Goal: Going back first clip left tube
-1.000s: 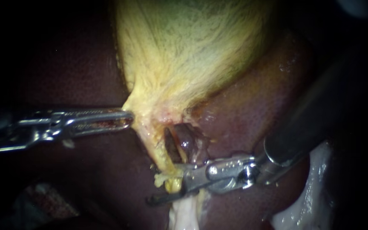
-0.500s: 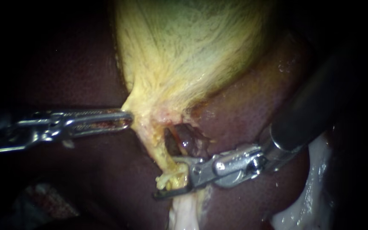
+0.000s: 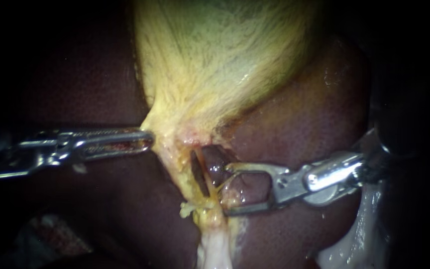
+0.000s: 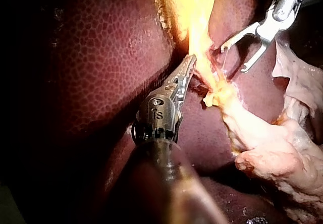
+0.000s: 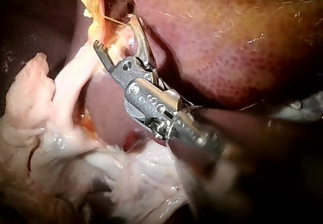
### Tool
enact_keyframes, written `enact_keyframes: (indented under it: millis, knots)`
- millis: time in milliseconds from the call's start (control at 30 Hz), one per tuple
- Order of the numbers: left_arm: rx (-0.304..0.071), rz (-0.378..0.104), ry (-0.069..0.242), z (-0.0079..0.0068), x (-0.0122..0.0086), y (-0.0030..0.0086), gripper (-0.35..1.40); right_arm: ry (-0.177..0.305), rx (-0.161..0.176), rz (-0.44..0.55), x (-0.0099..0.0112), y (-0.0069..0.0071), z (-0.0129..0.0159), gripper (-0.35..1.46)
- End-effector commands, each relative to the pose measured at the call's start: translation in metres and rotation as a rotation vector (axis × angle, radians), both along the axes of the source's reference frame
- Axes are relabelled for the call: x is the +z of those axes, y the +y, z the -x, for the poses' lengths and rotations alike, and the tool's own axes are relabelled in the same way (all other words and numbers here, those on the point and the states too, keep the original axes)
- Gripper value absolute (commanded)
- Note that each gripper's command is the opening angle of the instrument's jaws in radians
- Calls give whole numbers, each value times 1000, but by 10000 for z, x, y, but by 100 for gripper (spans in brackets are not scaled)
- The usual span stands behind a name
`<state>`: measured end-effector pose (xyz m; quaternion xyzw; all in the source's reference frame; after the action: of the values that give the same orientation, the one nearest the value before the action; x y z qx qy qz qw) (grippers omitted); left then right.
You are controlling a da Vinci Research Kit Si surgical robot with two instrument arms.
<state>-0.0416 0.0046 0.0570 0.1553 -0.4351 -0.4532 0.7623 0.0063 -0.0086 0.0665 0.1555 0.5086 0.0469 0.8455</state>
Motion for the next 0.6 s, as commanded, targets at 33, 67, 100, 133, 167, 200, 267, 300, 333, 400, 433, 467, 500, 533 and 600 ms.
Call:
enact_keyframes:
  millis: [33,67,100,133,167,200,267,300,333,400,433,467,500,533,600]
  knots:
    - [1,1,-1,0,1,0,-35,1,-4,4,-4,2,4,60]
    - [1,1,-1,0,1,0,-35,5,-13,8,-9,5,9,60]
    - [1,1,-1,0,1,0,-35,8,-19,16,-14,7,13,60]
    - [0,1,0,1,2,0,-35,11,-24,16,-21,10,18,60]
    - [0,1,0,1,2,0,-35,14,-30,24,-25,12,21,60]
    - [0,2,0,2,4,-1,-35,16,-33,26,-30,14,24,60]
    - [0,4,1,3,7,-2,-35,22,-45,40,-41,19,28,60]
    - [0,5,1,3,10,-3,-35,24,-48,43,-45,20,30,60]
    - [0,6,2,3,13,-2,-35,23,-53,47,-49,21,30,60]
    - [0,7,2,3,18,-2,-35,29,-57,53,-57,22,31,60]
    - [0,8,2,3,21,-1,-35,32,-56,52,-59,23,31,60]
    - [-1,9,3,3,24,-1,-35,39,-58,61,-62,23,31,60]
    - [-1,9,3,4,26,-2,-35,40,-58,61,-63,23,31,60]
    - [-3,12,6,5,29,-2,-35,42,-56,60,-64,23,31,60]
    - [-1,13,4,9,35,-4,-35,43,-59,65,-64,23,31,60]
